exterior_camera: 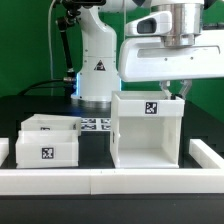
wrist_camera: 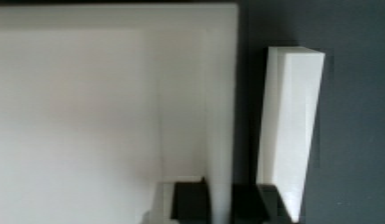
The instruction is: Assemble drawer
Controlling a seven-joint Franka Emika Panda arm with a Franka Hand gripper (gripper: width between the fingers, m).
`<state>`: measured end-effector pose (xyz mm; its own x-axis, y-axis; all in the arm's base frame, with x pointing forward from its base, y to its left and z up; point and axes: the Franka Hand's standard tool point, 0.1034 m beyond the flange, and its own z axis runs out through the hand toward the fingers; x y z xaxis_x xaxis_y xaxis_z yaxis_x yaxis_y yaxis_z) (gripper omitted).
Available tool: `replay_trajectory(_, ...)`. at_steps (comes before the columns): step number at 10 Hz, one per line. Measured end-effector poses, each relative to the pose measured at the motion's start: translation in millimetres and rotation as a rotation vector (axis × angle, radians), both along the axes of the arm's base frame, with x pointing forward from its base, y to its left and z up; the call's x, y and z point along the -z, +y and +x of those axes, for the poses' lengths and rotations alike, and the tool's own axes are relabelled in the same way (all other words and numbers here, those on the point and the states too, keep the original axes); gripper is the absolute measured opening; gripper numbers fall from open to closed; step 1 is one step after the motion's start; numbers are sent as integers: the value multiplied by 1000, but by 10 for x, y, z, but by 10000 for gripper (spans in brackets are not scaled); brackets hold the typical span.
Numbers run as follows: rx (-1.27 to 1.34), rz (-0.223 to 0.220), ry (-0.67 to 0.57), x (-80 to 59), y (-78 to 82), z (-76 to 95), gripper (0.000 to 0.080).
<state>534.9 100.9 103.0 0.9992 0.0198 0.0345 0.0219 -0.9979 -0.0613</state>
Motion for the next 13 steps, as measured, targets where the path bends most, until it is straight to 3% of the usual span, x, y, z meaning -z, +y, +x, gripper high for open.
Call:
replay_trajectory(2, 6, 1, -1, 5, 9, 26, 38)
replay_trajectory(7, 56, 13, -20, -2, 44, 417, 38)
replay_trajectory(13, 291, 30, -26, -2, 47, 466, 38)
